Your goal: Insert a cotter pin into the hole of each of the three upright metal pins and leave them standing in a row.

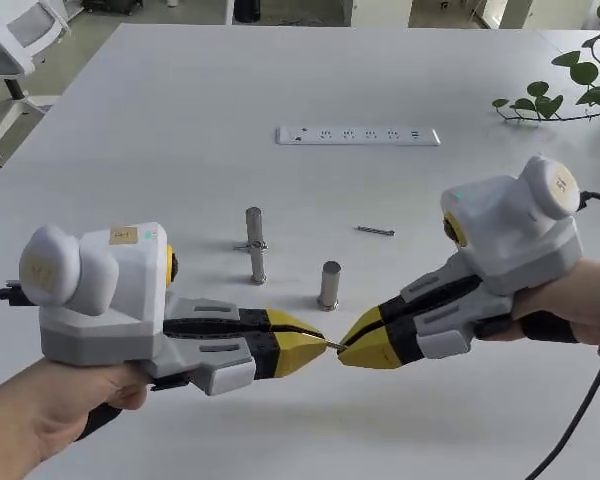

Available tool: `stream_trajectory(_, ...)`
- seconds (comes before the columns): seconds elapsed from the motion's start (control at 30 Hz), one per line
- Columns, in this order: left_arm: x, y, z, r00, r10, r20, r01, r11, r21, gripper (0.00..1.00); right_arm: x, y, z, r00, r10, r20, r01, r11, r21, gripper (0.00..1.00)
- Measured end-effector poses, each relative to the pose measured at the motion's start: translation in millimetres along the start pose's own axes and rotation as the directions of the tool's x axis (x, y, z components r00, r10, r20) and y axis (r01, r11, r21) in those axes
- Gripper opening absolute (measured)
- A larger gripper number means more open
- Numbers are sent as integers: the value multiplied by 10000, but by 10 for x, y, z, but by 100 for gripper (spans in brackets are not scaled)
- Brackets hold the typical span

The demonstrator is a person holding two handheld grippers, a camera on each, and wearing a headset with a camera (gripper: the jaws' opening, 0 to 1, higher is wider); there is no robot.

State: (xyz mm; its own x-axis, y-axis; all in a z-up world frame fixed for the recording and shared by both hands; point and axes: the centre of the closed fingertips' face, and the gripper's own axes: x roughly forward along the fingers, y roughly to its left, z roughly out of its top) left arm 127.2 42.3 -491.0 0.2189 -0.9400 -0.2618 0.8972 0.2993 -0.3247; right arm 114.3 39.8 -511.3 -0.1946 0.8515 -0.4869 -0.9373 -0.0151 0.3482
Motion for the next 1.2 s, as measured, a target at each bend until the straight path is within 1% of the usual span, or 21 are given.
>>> stream_trajectory(0.07, 5, 4, -4, 10000, 30, -27, -30, 10000, 94, 1, 4, -8, -12, 9997, -90, -241, 83, 9995, -303, 0)
stream_trajectory(0.13, 16, 10, -18, 9999, 74, -84, -74, 10000, -59, 1, 13, -12, -30, 9987, -177, -477, 150, 9983, -555, 0)
stream_trajectory(0.2, 26, 33, -36, 9996, 229, -146, -227, 9997, 136, 2, 17, -25, -41, 9977, -300, -608, 259, 9974, -670, 0)
stream_trajectory(0.33, 32, 112, -45, 9974, 696, -173, -690, 9971, 308, 4, 11, -73, -54, 9950, -583, -816, 515, 9952, -832, 0)
stream_trajectory(0.4, 33, 161, -38, 9952, 971, -142, -964, 9944, 433, 5, -3, -117, -62, 9920, -824, -952, 733, 9928, -953, 0)
stream_trajectory(0.47, 31, 193, -28, 9933, 1149, -88, -1144, 9924, 457, 7, -28, -177, -78, 9870, -1145, -1132, 1031, 9894, -1020, 0)
stream_trajectory(0.5, 31, 217, -18, 9919, 1273, -30, -1269, 9905, 532, 8, -66, -244, -118, 9799, -1426, -1394, 1270, 9853, -1146, 0)
stream_trajectory(0.53, 30, 238, -12, 9904, 1379, 2, -1377, 9886, 602, 9, -83, -278, -130, 9764, -1581, -1472, 1403, 9823, -1244, 0)
stream_trajectory(0.6, 27, 271, -8, 9877, 1566, 29, -1564, 9856, 647, 8, -96, -302, -124, 9769, -1596, -1417, 1425, 9820, -1239, 0)
stream_trajectory(0.63, 26, 285, -5, 9865, 1638, 62, -1638, 9843, 652, 8, -111, -326, -125, 9755, -1688, -1412, 1521, 9808, -1220, 0)
stream_trajectory(0.7, 17, 335, 3, 9821, 1876, 174, -1883, 9795, 710, 9, -159, -412, -148, 9654, -2088, -1564, 1898, 9735, -1278, 0)
stream_trajectory(0.8, 14, 400, -3, 9750, 2210, 235, -2221, 9721, 758, 11, -211, -512, -189, 9523, -2466, -1797, 2276, 9664, -1196, 0)
stream_trajectory(0.9, 22, 455, -18, 9673, 2527, 227, -2537, 9639, 804, 13, -247, -579, -197, 9467, -2663, -1814, 2494, 9621, -1104, 0)
stream_trajectory(0.93, 23, 490, -35, 9622, 2718, 181, -2723, 9586, 833, 15, -269, -618, -208, 9411, -2809, -1881, 2659, 9587, -1014, 0)
stream_trajectory(0.97, 26, 509, -40, 9593, 2818, 188, -2824, 9554, 860, 16, -288, -651, -219, 9343, -2966, -1977, 2809, 9541, -1040, 0)
stream_trajectory(1.0, 33, 533, -45, 9546, 2972, 188, -2976, 9503, 912, 18, -318, -698, -245, 9238, -3157, -2165, 2991, 9482, -1068, 0)
stream_trajectory(1.03, 40, 547, -49, 9521, 3052, 174, -3054, 9473, 964, 19, -330, -724, -252, 9185, -3257, -2241, 3072, 9448, -1140, 0)
stream_trajectory(1.1, 55, 586, -58, 9437, 3305, 140, -3300, 9377, 1086, 20, -356, -779, -259, 9105, -3407, -2345, 3216, 9397, -1164, 0)
stream_trajectory(1.13, 67, 612, -72, 9387, 3447, 92, -3434, 9321, 1153, 21, -377, -816, -263, 9042, -3518, -2421, 3290, 9353, -1301, 0)
stream_trajectory(1.17, 76, 627, -79, 9358, 3524, 62, -3507, 9292, 1169, 21, -386, -838, -264, 9010, -3566, -2470, 3335, 9336, -1312, 0)
stream_trajectory(1.2, 88, 658, -89, 9290, 3700, 9, -3674, 9221, 1217, 22, -396, -862, -269, 8975, -3595, -2556, 3339, 9323, -1389, 0)
